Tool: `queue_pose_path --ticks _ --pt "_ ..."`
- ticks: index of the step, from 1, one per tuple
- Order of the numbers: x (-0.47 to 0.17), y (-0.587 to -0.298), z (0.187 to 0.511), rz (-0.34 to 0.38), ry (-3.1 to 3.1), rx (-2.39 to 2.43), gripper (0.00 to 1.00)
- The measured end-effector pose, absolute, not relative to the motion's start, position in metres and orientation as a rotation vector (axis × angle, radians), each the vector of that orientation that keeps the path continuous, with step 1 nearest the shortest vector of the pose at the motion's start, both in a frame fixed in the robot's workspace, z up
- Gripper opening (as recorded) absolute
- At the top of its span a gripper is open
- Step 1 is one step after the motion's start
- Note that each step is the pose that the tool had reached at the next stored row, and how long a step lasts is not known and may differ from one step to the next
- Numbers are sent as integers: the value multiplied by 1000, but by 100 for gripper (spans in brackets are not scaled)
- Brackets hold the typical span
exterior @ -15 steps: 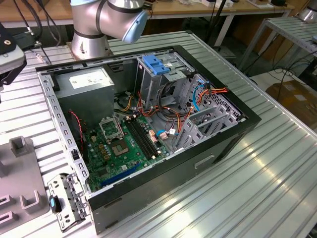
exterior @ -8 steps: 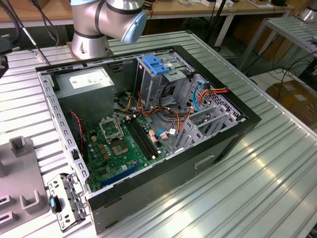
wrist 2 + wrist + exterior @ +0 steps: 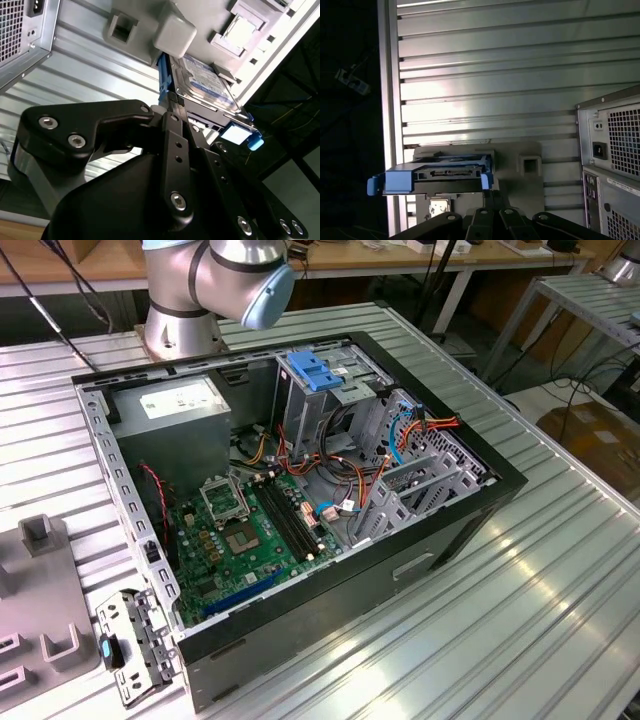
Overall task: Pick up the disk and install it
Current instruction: 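Reach for the disk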
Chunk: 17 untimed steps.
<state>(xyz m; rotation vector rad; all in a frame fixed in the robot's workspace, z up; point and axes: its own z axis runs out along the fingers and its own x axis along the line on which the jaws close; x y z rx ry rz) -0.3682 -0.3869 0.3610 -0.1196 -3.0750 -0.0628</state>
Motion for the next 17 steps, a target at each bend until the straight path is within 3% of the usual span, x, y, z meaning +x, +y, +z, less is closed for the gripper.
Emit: queue_pose_path --ticks 17 --pt "-372 -387 361 -63 -3075 -120 11"
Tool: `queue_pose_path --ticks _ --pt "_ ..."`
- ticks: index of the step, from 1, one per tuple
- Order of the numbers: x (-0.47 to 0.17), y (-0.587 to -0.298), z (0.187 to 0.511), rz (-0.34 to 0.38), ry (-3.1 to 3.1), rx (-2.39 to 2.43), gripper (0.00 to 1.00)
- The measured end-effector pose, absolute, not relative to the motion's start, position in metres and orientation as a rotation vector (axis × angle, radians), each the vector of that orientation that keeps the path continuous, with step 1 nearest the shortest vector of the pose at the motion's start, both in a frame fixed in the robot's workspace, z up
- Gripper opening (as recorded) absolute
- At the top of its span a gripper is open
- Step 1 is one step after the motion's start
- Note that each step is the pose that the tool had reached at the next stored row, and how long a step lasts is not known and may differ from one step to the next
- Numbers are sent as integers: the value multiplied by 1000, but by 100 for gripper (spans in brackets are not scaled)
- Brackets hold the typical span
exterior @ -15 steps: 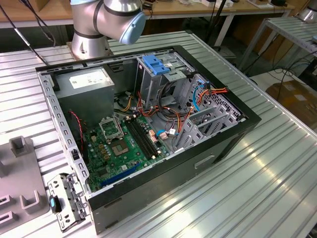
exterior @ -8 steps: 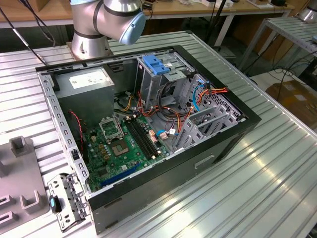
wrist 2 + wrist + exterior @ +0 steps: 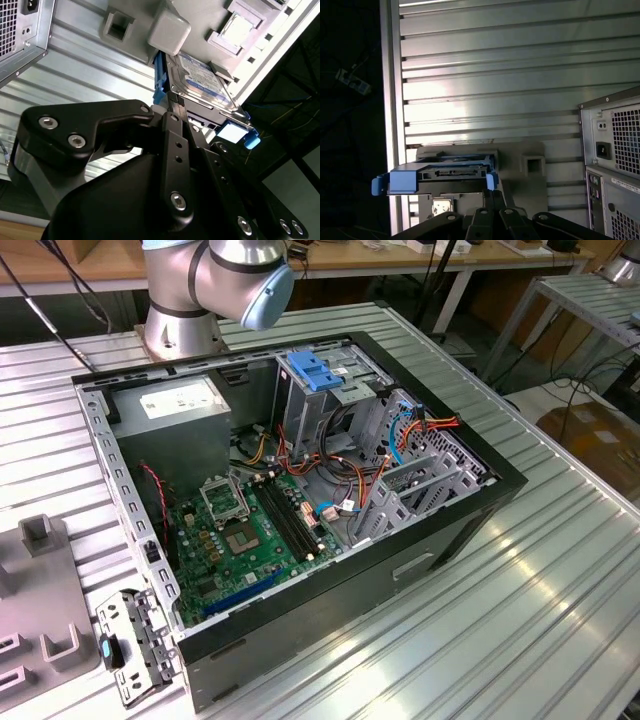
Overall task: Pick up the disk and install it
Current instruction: 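Reach for the disk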
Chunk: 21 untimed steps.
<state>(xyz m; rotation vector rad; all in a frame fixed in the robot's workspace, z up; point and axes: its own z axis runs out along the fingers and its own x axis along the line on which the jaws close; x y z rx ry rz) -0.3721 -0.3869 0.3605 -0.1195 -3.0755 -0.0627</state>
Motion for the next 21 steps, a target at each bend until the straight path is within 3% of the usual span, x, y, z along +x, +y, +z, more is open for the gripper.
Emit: queue_pose_path --ticks 21 --pt "-460 -374 354 -65 -3102 -120 11"
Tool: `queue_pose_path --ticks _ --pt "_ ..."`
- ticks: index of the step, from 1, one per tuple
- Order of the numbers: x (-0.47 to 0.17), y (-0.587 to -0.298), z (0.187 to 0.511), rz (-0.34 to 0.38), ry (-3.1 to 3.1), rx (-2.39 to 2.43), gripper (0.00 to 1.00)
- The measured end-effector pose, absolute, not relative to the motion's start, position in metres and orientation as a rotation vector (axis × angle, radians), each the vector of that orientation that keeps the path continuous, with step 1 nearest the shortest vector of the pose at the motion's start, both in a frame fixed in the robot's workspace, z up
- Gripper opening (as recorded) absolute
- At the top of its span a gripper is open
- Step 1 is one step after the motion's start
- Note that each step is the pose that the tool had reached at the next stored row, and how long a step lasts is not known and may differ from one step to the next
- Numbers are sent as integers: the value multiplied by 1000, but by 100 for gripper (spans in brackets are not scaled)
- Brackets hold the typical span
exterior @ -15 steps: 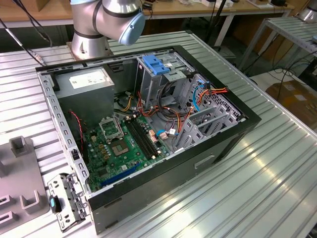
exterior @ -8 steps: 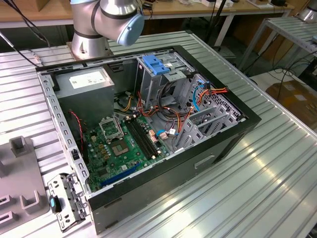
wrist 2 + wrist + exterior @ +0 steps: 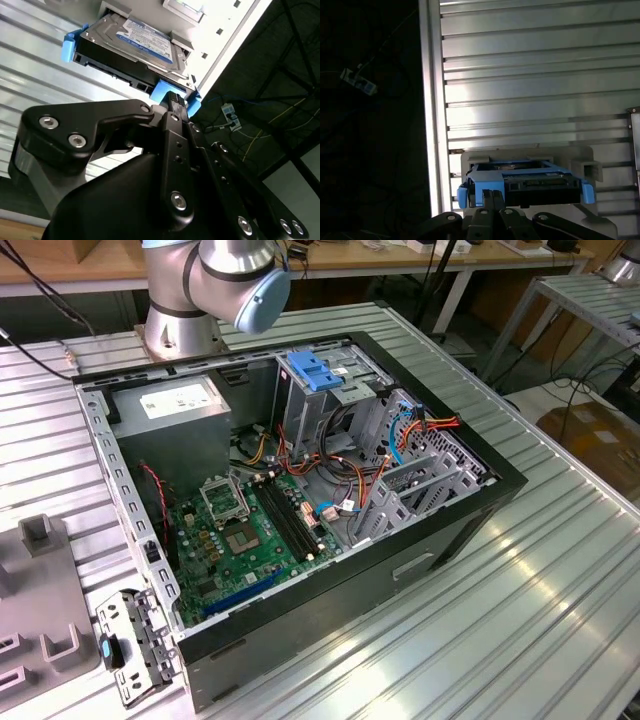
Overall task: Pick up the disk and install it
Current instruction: 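Reach for the disk, then pick up the disk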
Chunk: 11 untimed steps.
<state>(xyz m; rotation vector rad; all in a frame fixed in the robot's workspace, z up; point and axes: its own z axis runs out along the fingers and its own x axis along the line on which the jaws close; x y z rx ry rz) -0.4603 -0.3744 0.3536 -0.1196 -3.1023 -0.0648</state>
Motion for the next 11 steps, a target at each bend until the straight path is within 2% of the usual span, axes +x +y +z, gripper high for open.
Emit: queue_pose_path --ticks 11 --pt "-462 -374 354 -65 -3104 -119 11"
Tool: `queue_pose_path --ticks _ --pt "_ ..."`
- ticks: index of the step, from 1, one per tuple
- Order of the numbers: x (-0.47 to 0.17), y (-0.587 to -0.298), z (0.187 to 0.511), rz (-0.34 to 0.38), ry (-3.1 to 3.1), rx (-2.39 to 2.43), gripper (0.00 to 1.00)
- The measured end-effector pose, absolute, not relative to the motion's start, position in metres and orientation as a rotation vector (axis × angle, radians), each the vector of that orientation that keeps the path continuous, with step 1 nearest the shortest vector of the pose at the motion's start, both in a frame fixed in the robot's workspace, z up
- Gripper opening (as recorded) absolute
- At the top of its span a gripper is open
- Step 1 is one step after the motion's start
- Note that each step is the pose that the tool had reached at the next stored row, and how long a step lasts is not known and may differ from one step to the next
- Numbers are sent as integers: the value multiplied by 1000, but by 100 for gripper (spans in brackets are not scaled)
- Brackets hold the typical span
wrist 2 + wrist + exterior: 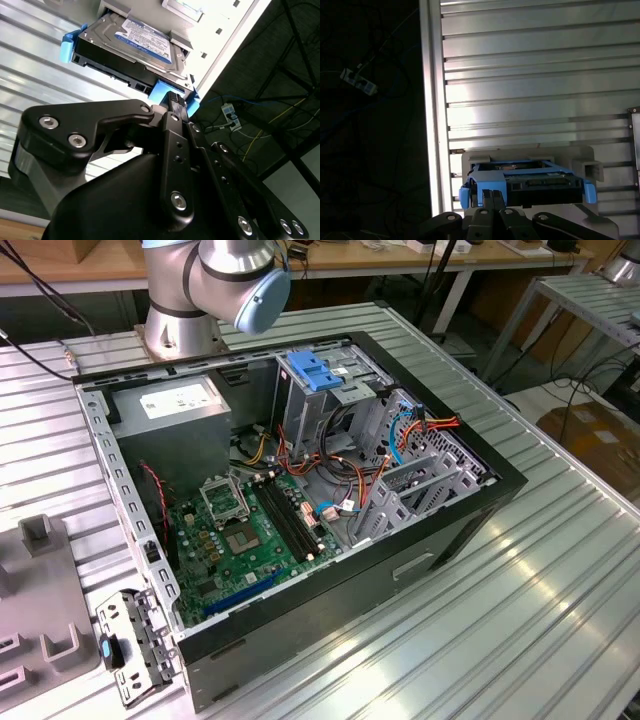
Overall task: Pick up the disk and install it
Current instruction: 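Pick up the disk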
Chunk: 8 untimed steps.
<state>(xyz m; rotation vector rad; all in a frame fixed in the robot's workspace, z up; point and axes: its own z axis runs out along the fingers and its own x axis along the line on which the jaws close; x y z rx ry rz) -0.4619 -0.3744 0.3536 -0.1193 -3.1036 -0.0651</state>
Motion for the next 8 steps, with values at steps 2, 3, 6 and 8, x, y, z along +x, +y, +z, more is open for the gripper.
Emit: queue_pose_path --ticks 2,3,6,8 --pt "-462 -374 354 -65 -3104 -117 11" --pt "-462 -374 354 -65 -3104 -114 11" --pt "-462 -374 354 -64 -3104 -80 11" --pt "-462 -374 354 -64 -3104 -60 11"
